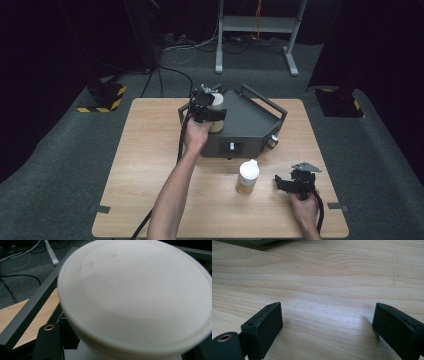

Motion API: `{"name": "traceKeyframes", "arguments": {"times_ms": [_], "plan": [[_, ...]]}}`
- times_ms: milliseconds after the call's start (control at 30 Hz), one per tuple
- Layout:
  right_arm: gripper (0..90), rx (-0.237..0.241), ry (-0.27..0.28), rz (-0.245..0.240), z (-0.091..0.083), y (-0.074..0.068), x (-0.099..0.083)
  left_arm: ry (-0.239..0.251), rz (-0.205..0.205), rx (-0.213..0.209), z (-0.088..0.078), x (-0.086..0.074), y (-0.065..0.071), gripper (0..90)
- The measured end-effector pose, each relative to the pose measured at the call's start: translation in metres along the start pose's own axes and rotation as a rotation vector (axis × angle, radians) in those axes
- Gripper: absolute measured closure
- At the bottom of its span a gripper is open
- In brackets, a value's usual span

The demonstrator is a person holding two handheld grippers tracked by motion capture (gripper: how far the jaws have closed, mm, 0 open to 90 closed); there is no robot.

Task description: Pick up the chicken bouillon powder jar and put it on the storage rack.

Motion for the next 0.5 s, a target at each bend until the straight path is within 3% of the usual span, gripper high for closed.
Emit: {"name": "traceKeyframes", "arguments": {"times_ms": [100, 200, 500], "plan": [[8.9, 0.000, 0.000, 0.000, 0.000, 0.000, 0.000, 0.020, -0.025, -0.017, -0.001, -0.004, -0.005, 23.2], [8.9, 0.000, 0.000, 0.001, 0.000, 0.000, 0.000, 0.018, -0.018, -0.005, -0.001, -0.006, -0.003, 14.3], [8.9, 0.000, 0.000, -0.001, 0.000, 0.000, 0.000, 0.043, -0.014, -0.017, -0.011, -0.015, -0.004, 7.2]]}}
Point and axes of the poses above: each handheld gripper's, and its own axes: z roughly forward along the jaws, x roughly out of its top, y roughly to its right, the point moved 1 cm from there along z, roughly forward along the jaws, and after that the axes turned 3 degrees about z, right-handed, at the moved point
